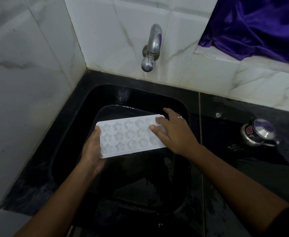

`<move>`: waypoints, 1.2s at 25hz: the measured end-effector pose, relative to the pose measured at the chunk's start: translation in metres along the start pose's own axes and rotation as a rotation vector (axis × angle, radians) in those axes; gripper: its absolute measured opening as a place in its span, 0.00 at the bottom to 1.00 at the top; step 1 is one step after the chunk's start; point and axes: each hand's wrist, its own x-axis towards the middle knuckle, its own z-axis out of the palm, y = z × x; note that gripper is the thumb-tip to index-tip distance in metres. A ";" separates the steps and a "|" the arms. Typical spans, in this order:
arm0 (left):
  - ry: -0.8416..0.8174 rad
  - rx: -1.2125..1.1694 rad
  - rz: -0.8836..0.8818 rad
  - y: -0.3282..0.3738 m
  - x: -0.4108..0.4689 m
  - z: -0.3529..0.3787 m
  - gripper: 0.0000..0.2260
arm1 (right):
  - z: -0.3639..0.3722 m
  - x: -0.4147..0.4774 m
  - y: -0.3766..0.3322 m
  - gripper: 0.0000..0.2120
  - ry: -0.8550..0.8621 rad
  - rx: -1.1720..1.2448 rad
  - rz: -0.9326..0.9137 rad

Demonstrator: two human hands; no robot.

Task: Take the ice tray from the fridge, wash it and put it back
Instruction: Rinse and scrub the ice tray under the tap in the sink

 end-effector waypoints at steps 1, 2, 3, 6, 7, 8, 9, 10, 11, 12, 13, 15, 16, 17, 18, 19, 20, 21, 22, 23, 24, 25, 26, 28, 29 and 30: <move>0.000 0.003 0.001 0.000 0.001 0.000 0.22 | 0.000 -0.001 0.001 0.35 -0.010 -0.013 -0.012; -0.003 0.007 0.002 -0.001 0.002 0.000 0.23 | -0.001 -0.002 0.002 0.35 -0.004 -0.008 -0.005; -0.001 0.011 0.003 -0.001 0.002 -0.001 0.23 | -0.001 -0.002 0.003 0.34 0.003 0.003 0.008; 0.001 0.022 0.012 -0.001 0.001 -0.002 0.23 | 0.000 -0.003 0.005 0.35 -0.029 -0.041 -0.031; -0.002 0.020 0.016 0.000 0.000 -0.001 0.23 | 0.000 -0.003 0.005 0.35 -0.031 -0.039 -0.033; -0.004 0.015 0.017 0.000 -0.001 -0.001 0.22 | -0.001 -0.002 0.005 0.34 -0.025 -0.023 -0.015; -0.004 0.009 0.018 0.000 -0.002 -0.001 0.21 | -0.002 -0.002 0.005 0.34 -0.021 -0.014 -0.004; -0.005 0.004 0.018 0.000 -0.002 -0.001 0.21 | -0.002 -0.002 0.004 0.34 -0.028 -0.023 -0.018; -0.006 0.005 0.020 0.001 -0.003 0.000 0.20 | -0.001 -0.003 0.005 0.34 -0.040 -0.036 -0.042; -0.010 0.013 0.022 0.001 -0.002 -0.001 0.20 | -0.001 -0.003 0.005 0.34 -0.048 -0.040 -0.053; -0.013 0.022 0.021 0.001 -0.002 0.000 0.21 | -0.001 -0.002 0.006 0.34 -0.041 -0.027 -0.044; -0.009 0.035 0.008 -0.001 -0.002 -0.001 0.22 | -0.001 0.000 0.005 0.35 -0.026 0.014 -0.010; -0.009 0.034 0.002 -0.002 0.000 -0.003 0.22 | 0.001 0.000 0.003 0.35 -0.037 0.038 -0.009; -0.009 0.034 -0.002 -0.002 0.000 -0.003 0.22 | 0.004 0.000 0.002 0.35 -0.065 0.083 -0.001; -0.011 0.033 0.001 -0.002 0.000 -0.004 0.22 | 0.005 -0.001 0.001 0.35 -0.105 0.163 0.028; -0.012 0.033 0.006 -0.001 -0.001 -0.005 0.22 | 0.005 -0.001 0.003 0.34 -0.149 0.268 0.073; -0.010 0.032 0.010 -0.001 -0.001 -0.006 0.22 | 0.003 -0.002 0.004 0.33 -0.190 0.349 0.113; -0.007 0.034 0.012 -0.001 -0.001 -0.007 0.22 | -0.002 -0.002 0.006 0.31 -0.218 0.361 0.122; -0.006 0.038 0.010 -0.002 -0.001 -0.008 0.22 | -0.006 -0.001 0.009 0.30 -0.223 0.264 0.087; -0.011 0.040 0.004 -0.003 -0.002 -0.008 0.22 | -0.009 0.001 0.012 0.30 -0.197 0.096 0.025; -0.013 0.041 -0.003 -0.004 -0.002 -0.007 0.22 | -0.009 0.003 0.012 0.30 -0.161 -0.069 -0.031; -0.016 0.040 -0.009 -0.006 -0.002 -0.005 0.22 | -0.008 0.004 0.010 0.30 -0.125 -0.163 -0.065; -0.013 0.036 -0.011 -0.007 -0.001 -0.004 0.22 | -0.007 0.004 0.007 0.31 -0.100 -0.179 -0.074; -0.009 0.021 -0.004 -0.005 0.000 -0.004 0.22 | -0.002 0.001 0.004 0.33 -0.127 -0.020 -0.030; -0.012 0.009 0.002 -0.004 0.001 -0.005 0.22 | -0.002 -0.001 0.006 0.32 -0.169 0.109 0.011; -0.010 -0.002 0.011 -0.003 0.001 -0.006 0.21 | -0.005 -0.002 0.008 0.31 -0.201 0.215 0.048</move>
